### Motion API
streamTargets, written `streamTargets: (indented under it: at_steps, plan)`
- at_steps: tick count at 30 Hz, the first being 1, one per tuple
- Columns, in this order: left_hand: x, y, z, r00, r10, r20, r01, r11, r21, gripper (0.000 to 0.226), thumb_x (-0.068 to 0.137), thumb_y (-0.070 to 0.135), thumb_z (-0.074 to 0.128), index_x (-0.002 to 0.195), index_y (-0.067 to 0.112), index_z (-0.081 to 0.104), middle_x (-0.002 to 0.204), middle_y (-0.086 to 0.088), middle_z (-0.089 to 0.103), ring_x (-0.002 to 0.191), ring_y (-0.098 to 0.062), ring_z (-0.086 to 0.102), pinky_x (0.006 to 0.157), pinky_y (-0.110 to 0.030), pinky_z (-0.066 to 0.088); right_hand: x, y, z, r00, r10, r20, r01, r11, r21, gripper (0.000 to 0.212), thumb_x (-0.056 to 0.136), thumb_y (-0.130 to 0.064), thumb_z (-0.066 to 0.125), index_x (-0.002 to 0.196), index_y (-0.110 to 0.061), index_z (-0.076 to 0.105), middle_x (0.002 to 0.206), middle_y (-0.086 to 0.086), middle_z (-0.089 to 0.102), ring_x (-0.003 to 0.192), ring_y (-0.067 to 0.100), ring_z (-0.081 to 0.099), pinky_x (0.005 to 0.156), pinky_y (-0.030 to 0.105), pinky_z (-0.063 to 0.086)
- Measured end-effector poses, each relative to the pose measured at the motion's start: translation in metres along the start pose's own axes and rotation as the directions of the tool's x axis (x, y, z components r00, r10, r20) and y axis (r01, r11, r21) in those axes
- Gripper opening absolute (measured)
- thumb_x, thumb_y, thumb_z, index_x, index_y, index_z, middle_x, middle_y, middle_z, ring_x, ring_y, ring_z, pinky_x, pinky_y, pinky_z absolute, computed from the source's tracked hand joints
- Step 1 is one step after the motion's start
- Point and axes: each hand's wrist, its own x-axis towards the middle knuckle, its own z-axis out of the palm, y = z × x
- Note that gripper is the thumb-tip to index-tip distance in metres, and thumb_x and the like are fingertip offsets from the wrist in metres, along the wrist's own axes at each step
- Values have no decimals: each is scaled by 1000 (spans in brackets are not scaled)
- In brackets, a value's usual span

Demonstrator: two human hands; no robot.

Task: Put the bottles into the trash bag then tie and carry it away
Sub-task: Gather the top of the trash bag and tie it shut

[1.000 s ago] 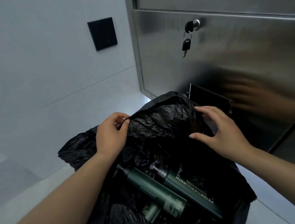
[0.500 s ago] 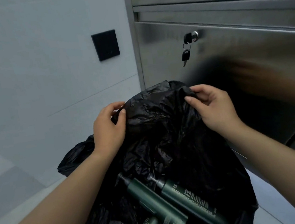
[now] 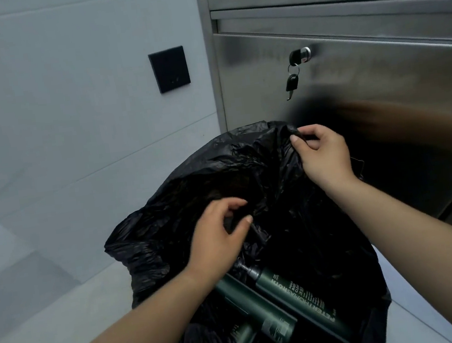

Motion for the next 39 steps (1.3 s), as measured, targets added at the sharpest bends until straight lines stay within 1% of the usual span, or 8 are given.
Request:
streamTargets:
  at_steps: [9,13,16,23,27,31,34,39]
  plan:
    - [1,7,61,971,-231,54,236,963,-129,43,84,35,66,124,26,54,115,12,53,101,-5,52,78,-9,39,-7,-3,2,999,37,-8,-37,999,27,11,83,-27,65,76,-31,58,69,1,68,66,17,66,72,38,55]
    - [2,4,75,929,-355,106,370,910,-190,18,84,32,66,101,27,64,100,11,62,96,-5,54,74,-9,40,-9,-3,-3,1000,30,2,-30,999,26,13,83,-27,65,75,-33,58,64,-5,66,60,11,63,65,32,52]
    - [-2,2,72,940,-333,79,341,897,-281,13,85,26,66,75,29,59,77,11,64,79,-7,61,60,-3,41,-8,-2,-10,1000,19,8,-19,1000,7,12,84,-27,65,77,-34,57,70,-2,68,65,9,63,69,29,51]
    - [9,11,15,987,-158,-25,143,942,-304,12,83,26,69,74,31,63,63,16,65,63,-1,60,61,-13,47,-1,1,-19,999,8,44,-7,999,-33,17,84,-32,64,99,-26,58,88,3,70,83,17,66,83,42,53]
    - [22,26,-13,982,-148,-118,93,920,-381,13,82,19,70,74,28,64,61,12,63,59,0,57,58,-11,46,-4,-19,-13,987,-159,36,162,978,-131,35,82,-40,64,112,-23,54,107,-7,56,91,13,58,79,28,49]
    - [28,33,-24,977,-164,-139,92,904,-418,13,81,18,71,74,27,64,64,9,61,54,0,53,51,-12,41,-33,-33,-4,858,-408,311,453,887,-86,47,76,-45,69,115,-22,58,121,-5,52,113,4,48,95,19,39]
    - [19,31,-23,982,-169,-86,117,897,-426,14,79,17,72,73,28,65,63,8,63,53,-1,54,52,-15,42,-60,-23,-2,796,-304,523,408,908,-93,69,62,-61,66,120,-25,59,124,-10,53,118,-1,45,99,13,33]
    - [2,23,-19,986,-147,75,165,880,-445,9,82,18,70,82,27,70,69,11,70,65,-3,63,60,-20,52,-69,-1,-2,834,-164,527,248,964,-93,20,65,-32,82,81,-30,71,87,-15,70,86,-5,63,81,14,45]
